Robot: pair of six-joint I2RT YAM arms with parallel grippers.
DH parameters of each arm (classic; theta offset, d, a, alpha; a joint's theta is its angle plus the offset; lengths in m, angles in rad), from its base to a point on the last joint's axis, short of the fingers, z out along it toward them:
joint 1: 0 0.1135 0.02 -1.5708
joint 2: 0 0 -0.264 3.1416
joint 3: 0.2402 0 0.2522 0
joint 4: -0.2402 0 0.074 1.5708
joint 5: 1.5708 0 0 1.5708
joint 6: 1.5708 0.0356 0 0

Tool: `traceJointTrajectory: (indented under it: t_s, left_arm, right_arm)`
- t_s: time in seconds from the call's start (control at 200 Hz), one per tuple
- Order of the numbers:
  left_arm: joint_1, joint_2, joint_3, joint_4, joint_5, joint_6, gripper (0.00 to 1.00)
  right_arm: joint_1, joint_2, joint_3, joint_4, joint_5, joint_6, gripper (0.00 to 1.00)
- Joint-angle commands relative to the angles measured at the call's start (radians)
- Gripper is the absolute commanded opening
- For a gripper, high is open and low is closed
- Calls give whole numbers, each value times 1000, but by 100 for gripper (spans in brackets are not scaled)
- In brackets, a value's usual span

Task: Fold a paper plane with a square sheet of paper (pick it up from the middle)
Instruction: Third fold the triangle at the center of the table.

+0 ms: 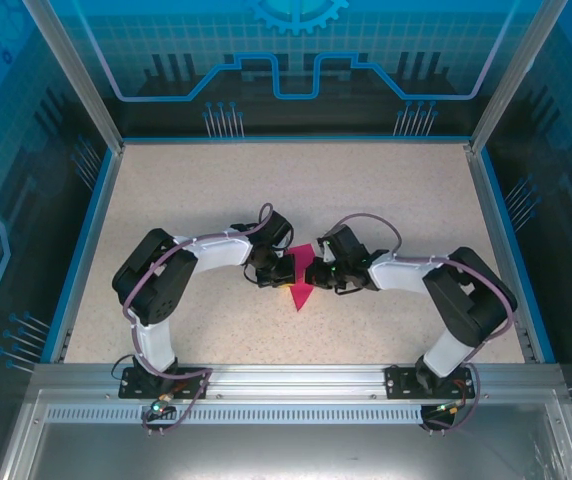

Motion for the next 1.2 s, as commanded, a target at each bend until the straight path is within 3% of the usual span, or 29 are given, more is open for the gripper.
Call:
traceJointTrajectory:
  t_s: [0.0,0.155,0.32,0.47,0.605,0.755,0.965,1.195]
  left_arm:
    - [5,75,-42,-166,-153,14,0]
    - [5,81,-47,-174,-163,15,0]
    - [4,89,-59,-176,-174,18,0]
    - [4,92,-62,-168,-169,18,0]
    - [5,91,-55,-164,-165,16,0]
    - [4,94,-55,-152,-157,10,0]
    - [5,98,-54,-142,-157,4,0]
    - [5,95,-58,-135,-159,-7,0]
  right_arm:
    - [5,51,27,-9,-6,-26,0]
    - [-37,74,25,-4,1,-38,0]
    - [-160,66,-29,24,8,-27,0]
    - [-219,-7,-15,-31,28,-32,0]
    - [-179,-104,13,-123,41,-19,0]
    - [-57,-147,-13,-139,9,54,0]
    - [92,-81,-24,-49,-69,156,0]
    - [139,8,-24,-16,-89,173,0]
